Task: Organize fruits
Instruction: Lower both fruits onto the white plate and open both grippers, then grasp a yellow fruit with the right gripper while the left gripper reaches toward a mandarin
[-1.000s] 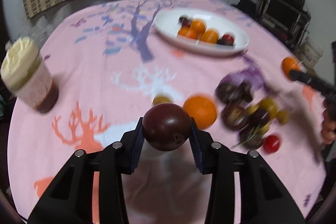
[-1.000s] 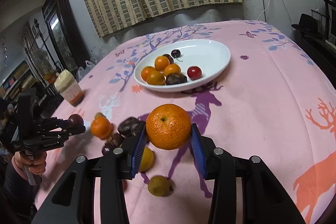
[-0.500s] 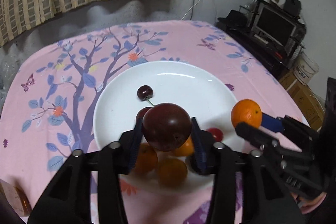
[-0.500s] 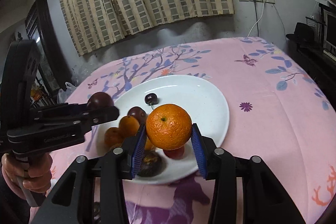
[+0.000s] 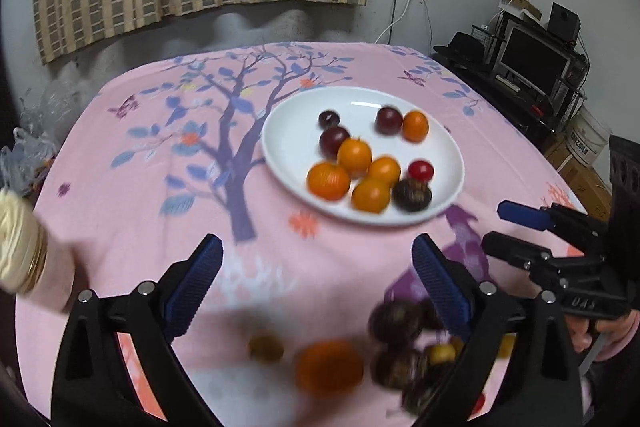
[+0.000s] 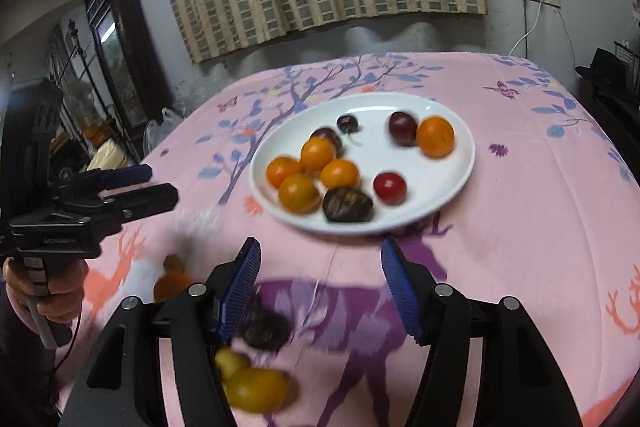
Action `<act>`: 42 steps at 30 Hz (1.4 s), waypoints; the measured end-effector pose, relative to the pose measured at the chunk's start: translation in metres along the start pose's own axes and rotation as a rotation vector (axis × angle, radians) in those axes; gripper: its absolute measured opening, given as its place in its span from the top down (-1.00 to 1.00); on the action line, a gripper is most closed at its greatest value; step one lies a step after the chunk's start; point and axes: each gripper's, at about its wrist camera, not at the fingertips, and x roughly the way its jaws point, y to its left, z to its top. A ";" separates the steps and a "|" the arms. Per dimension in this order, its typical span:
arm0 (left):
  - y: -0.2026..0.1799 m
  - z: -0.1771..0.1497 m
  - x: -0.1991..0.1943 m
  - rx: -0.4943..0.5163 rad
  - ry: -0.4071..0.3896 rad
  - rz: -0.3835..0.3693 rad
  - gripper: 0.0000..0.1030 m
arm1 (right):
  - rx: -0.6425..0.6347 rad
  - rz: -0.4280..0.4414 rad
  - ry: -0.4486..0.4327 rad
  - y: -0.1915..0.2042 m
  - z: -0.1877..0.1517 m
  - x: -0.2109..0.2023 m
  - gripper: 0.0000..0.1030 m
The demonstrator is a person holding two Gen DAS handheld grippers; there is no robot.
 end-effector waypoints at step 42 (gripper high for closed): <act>-0.005 -0.095 0.006 -0.065 0.103 -0.021 0.13 | 0.040 0.015 0.034 0.015 -0.058 -0.026 0.22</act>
